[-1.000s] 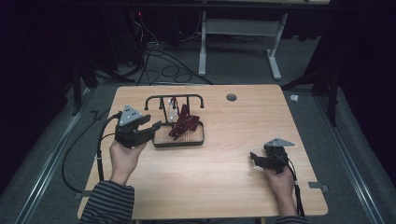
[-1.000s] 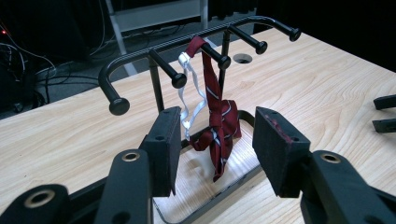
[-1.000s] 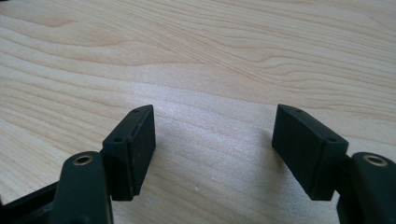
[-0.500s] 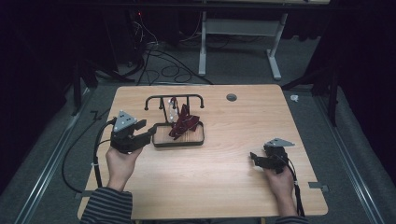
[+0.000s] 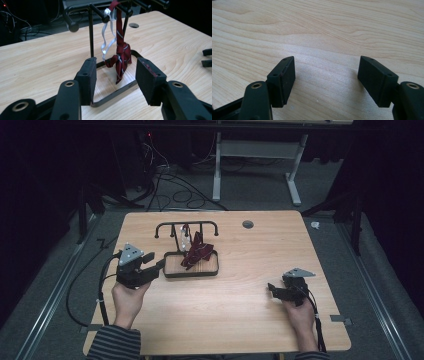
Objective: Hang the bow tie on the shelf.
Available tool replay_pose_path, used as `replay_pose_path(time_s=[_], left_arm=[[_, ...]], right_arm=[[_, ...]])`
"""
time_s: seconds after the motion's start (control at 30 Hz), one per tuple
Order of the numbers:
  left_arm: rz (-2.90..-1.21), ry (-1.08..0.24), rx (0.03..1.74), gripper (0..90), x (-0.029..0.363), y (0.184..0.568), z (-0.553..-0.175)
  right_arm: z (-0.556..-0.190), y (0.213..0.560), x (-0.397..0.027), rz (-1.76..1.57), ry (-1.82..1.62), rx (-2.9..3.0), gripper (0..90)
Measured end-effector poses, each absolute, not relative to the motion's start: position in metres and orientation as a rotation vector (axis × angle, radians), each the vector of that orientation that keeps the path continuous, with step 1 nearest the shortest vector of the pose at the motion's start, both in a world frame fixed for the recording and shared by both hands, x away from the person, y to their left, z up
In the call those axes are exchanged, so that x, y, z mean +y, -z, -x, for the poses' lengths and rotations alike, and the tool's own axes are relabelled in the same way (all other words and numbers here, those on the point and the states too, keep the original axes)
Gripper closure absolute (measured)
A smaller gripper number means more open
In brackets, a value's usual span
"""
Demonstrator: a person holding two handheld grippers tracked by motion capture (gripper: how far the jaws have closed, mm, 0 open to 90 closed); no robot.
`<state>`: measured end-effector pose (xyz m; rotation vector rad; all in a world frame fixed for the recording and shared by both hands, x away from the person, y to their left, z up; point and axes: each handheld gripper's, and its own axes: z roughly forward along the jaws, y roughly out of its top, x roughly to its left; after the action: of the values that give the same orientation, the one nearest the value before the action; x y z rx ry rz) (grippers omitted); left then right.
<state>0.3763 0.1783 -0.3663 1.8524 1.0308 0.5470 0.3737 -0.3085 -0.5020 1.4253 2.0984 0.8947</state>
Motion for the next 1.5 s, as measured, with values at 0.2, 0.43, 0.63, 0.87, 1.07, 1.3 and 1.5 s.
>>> replay_pose_path(time_s=[0.2,0.43,0.63,0.87,1.07,1.3,1.5], left_arm=[[-1.841,-0.537,1.052,51.8,0.183,0.372,-0.373],[-1.835,-0.53,1.066,51.8,0.186,0.377,-0.371],[-1.839,-0.521,1.089,51.6,0.19,0.384,-0.371],[-1.847,-0.52,1.104,51.5,0.192,0.392,-0.369],[-1.866,-0.507,1.131,51.3,0.194,0.403,-0.365],[-1.866,-0.491,1.152,51.2,0.198,0.41,-0.363],[-1.867,-0.473,1.169,51.2,0.198,0.418,-0.361]], right_arm=[[-0.374,0.502,-0.308,-1.423,-0.892,2.1,31.6],[-0.374,0.502,-0.308,-1.423,-0.892,2.1,31.6],[-0.374,0.502,-0.308,-1.424,-0.891,2.1,31.6],[-0.374,0.502,-0.308,-1.423,-0.891,2.098,31.6],[-0.374,0.502,-0.308,-1.423,-0.891,2.098,31.6],[-0.374,0.502,-0.308,-1.423,-0.891,2.099,31.6],[-0.374,0.502,-0.308,-1.423,-0.891,2.098,31.6]])
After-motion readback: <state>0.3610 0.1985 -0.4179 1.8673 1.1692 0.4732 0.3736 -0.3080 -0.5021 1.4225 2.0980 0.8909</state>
